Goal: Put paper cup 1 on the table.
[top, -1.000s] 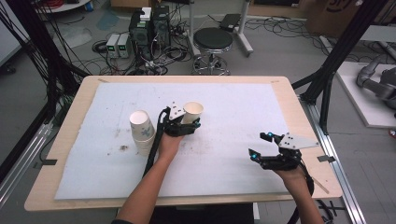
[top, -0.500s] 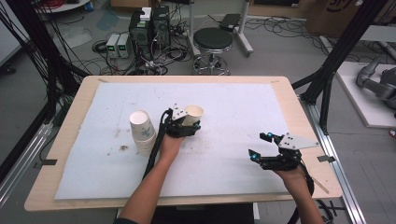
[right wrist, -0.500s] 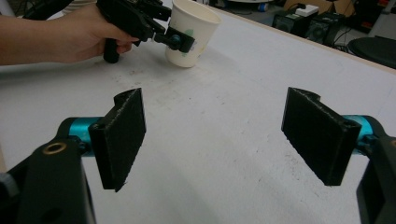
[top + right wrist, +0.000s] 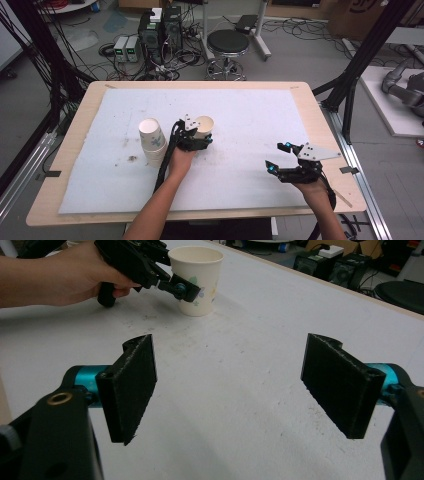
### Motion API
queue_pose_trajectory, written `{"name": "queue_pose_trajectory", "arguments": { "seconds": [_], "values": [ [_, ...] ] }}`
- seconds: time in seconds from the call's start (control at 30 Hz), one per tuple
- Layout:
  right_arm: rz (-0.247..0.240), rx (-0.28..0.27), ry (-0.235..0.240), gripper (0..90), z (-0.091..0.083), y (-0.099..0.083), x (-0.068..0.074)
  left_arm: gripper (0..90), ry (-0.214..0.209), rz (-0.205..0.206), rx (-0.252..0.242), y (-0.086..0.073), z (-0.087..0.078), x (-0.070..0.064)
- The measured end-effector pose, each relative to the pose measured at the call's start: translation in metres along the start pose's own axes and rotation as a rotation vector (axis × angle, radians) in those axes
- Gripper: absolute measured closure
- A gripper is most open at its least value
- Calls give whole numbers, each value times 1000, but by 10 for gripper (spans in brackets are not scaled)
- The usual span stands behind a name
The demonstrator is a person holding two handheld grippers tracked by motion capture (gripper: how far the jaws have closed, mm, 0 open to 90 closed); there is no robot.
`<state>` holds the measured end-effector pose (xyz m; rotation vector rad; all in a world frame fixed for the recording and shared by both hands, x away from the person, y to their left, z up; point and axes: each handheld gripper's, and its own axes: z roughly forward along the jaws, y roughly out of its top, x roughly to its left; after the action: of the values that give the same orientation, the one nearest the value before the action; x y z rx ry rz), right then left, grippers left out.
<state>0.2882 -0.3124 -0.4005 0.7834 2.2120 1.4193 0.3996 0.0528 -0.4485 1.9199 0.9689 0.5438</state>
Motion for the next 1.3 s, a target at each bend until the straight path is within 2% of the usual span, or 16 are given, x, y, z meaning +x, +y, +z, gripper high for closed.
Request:
{"name": "queue_pose_trajectory", "arguments": {
  "seconds": [0.17,0.33,0.53,0.8,0.9,1.0,1.13,1.3],
  "values": [
    [0,1,2,229,0,0,0,287,-8,-15,8,1,-1,0],
    [7,4,4,229,0,-1,0,231,-25,-31,21,3,-5,-2],
    [-3,2,6,229,0,0,2,220,-22,-14,16,7,-16,-6],
    [-7,1,8,229,1,1,3,212,18,14,-32,13,-35,-11],
    [-5,8,13,229,2,1,4,199,13,16,-63,15,-41,-13],
    [-3,12,16,229,2,0,4,200,37,51,-90,18,-48,-17],
    [-8,9,18,229,3,1,5,199,52,58,-123,20,-55,-17],
    [-7,15,21,229,3,1,5,200,32,51,-155,22,-66,-18]
  ]
}}
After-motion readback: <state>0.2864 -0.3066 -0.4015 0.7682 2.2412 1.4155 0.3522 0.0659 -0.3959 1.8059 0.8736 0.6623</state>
